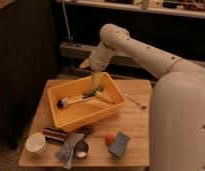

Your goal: Place brush in table surface

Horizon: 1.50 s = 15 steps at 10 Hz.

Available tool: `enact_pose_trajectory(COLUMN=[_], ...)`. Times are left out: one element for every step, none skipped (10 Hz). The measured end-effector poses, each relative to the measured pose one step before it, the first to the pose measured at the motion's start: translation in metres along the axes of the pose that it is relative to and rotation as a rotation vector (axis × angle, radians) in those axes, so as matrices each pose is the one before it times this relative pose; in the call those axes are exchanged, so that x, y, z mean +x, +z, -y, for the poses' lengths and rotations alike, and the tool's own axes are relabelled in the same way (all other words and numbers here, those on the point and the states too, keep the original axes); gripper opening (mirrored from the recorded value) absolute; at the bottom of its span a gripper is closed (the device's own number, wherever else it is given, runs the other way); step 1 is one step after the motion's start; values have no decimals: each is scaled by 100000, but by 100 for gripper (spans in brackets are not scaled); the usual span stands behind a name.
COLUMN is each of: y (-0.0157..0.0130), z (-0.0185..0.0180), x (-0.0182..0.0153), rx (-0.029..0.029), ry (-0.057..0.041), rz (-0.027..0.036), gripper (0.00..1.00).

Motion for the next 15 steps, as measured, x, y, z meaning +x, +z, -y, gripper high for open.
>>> enact_pose_trajectory(y=[725, 747, 504, 765, 624, 993, 1162, 1087, 1275, 1124, 1186, 1055, 697, 1190, 1007], z=[1316, 965, 427, 301, 147, 281, -113, -270, -290, -117, -29, -114, -14, -240, -321], x=[-593, -487, -109, -56, 161, 179, 796, 816, 720, 306, 220, -137, -353, -531, -40], rx=[-2510, -1670, -775, -1636, -762, -245, 118, 366, 669, 456, 375, -333, -10, 303, 462], ry=[-1813, -1015, -254, -394, 333, 781, 1634, 1179, 832, -22, -1050, -2335, -1892, -2482, -1165], rz=[1944, 1183, 380, -152, -1300, -1255, -1351, -1438, -1355, -825, -949, -468, -255, -543, -702], gripper=[80, 80, 80, 80, 80, 80, 80, 80, 80, 80, 80, 80, 80, 80, 80])
